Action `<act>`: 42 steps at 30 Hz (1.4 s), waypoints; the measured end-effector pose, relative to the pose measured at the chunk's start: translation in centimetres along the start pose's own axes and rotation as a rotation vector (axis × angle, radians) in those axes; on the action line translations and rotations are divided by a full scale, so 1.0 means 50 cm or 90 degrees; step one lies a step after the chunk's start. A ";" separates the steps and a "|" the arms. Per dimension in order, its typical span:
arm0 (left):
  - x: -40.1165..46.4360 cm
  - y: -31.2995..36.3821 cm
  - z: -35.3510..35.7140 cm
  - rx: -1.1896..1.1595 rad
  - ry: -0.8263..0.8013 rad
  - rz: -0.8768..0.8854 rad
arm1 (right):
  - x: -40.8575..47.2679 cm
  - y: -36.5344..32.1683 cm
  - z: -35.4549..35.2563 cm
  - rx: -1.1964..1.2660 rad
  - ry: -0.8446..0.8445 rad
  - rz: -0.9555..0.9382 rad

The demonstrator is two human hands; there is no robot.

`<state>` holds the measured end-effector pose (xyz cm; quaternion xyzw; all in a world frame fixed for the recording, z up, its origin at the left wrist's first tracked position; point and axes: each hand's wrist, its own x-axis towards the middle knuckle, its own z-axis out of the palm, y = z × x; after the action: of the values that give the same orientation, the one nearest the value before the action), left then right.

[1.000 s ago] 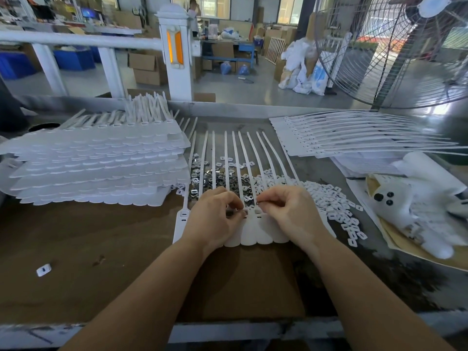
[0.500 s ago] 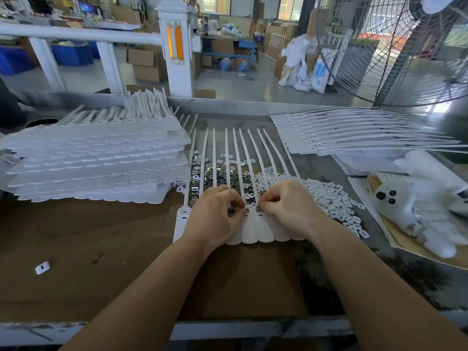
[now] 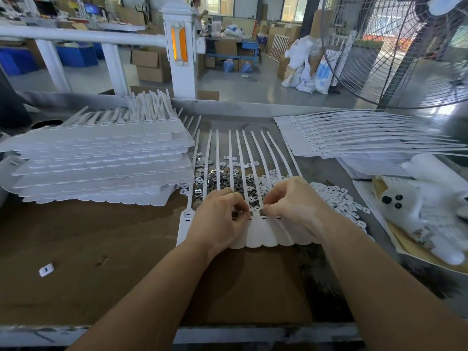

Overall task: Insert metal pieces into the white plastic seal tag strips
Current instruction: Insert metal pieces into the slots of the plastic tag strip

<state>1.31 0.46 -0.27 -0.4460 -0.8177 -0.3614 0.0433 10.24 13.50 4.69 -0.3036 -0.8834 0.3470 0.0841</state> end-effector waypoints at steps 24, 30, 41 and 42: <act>0.001 0.002 0.001 -0.009 0.006 0.024 | 0.137 -0.036 0.086 -0.268 0.119 -0.024; 0.002 0.002 0.000 -0.003 0.003 0.030 | 0.129 -0.026 0.079 -0.175 0.182 -0.062; 0.002 0.000 0.001 0.010 -0.006 0.019 | 0.003 0.022 0.016 -0.048 0.198 -0.230; 0.002 0.001 0.001 0.005 -0.006 0.017 | -0.006 0.030 0.013 -0.045 0.205 -0.231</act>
<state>1.29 0.57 -0.24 -0.4582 -0.8134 -0.3553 0.0465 10.94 13.82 3.22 -0.1939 -0.9102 0.2422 0.2745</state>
